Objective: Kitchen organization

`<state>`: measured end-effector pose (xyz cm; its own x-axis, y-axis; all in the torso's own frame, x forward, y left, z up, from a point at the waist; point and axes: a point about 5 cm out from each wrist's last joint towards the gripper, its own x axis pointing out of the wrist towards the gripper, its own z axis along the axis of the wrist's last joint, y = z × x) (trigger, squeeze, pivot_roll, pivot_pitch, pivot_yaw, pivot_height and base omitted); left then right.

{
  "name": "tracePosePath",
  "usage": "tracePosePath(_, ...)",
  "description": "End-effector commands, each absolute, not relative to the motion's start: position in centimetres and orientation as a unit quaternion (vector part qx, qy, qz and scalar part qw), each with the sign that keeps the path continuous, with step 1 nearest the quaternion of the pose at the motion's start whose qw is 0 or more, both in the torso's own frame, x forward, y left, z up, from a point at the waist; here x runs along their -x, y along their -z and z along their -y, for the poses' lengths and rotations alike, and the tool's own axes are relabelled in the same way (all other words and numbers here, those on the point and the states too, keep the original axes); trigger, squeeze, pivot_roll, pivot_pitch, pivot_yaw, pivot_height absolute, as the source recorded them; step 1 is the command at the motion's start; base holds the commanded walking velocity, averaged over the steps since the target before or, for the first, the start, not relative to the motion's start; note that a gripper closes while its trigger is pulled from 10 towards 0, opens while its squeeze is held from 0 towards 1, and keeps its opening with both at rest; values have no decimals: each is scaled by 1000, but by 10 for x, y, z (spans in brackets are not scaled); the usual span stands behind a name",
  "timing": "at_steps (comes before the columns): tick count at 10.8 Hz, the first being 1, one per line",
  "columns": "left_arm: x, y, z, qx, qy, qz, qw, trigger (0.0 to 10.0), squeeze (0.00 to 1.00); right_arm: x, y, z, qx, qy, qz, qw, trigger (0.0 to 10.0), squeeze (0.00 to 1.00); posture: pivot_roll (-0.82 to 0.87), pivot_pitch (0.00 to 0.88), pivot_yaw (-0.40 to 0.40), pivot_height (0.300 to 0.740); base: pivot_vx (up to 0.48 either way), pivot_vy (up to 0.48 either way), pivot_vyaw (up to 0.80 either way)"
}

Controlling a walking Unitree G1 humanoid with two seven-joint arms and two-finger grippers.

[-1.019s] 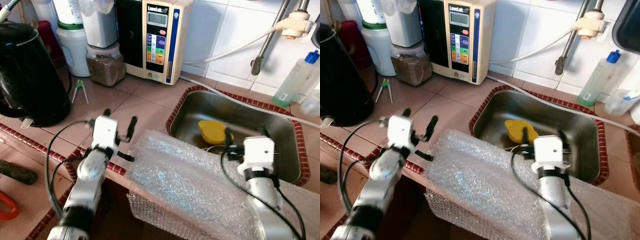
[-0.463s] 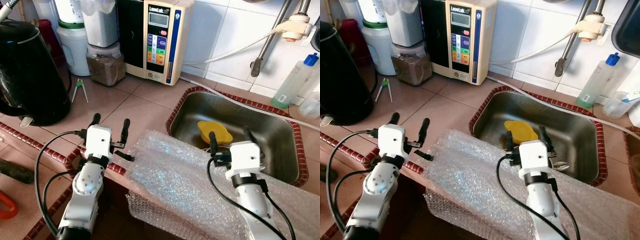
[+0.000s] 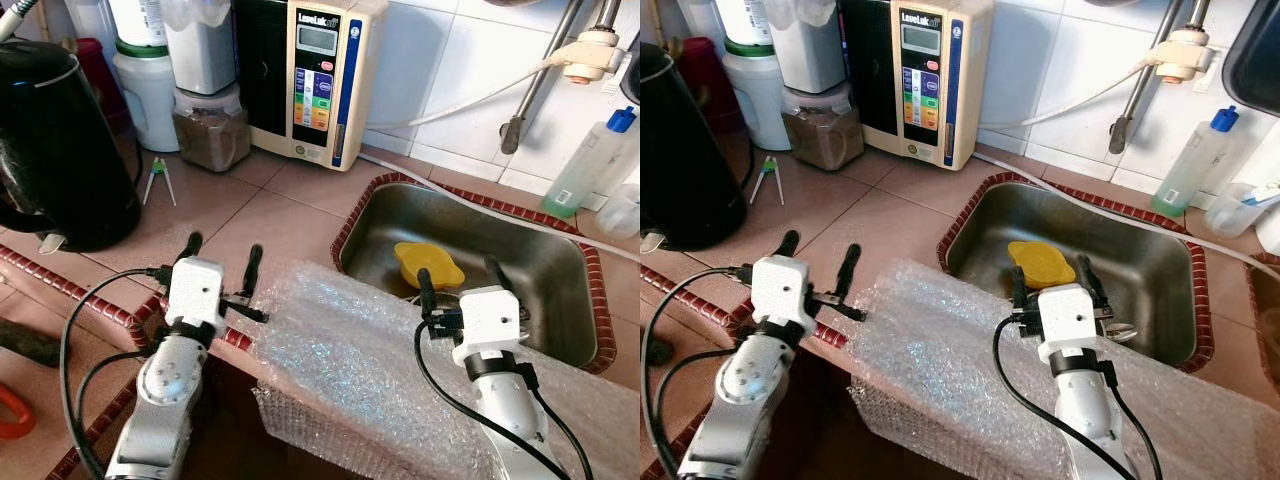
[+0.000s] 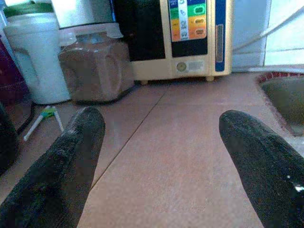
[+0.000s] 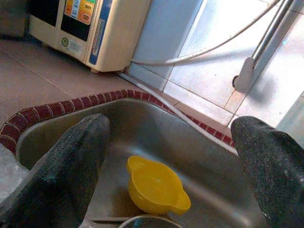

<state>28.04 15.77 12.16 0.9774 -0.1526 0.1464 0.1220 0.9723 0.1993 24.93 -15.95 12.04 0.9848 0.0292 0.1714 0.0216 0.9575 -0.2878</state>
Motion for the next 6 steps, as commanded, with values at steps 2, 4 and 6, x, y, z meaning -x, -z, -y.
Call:
tracePosePath(2, -280, -124, -154, -100, 87, 76, 988, 10000, 0, -250, -123, 163, 152, 5, 89, 984, 10000, 1000, 68, 0, -52, 740, 0, 0, 800)
tracePosePath(4, -281, -124, -153, -100, 91, 72, 988, 10000, 0, -251, -122, 165, 151, 9, 88, 985, 10000, 1000, 64, 0, -46, 740, 0, 0, 228)
tracePosePath(6, -282, -124, -153, -102, 94, 69, 988, 10000, 0, -250, -120, 164, 148, 8, 84, 985, 10000, 1000, 64, 0, -46, 740, 0, 0, 0)
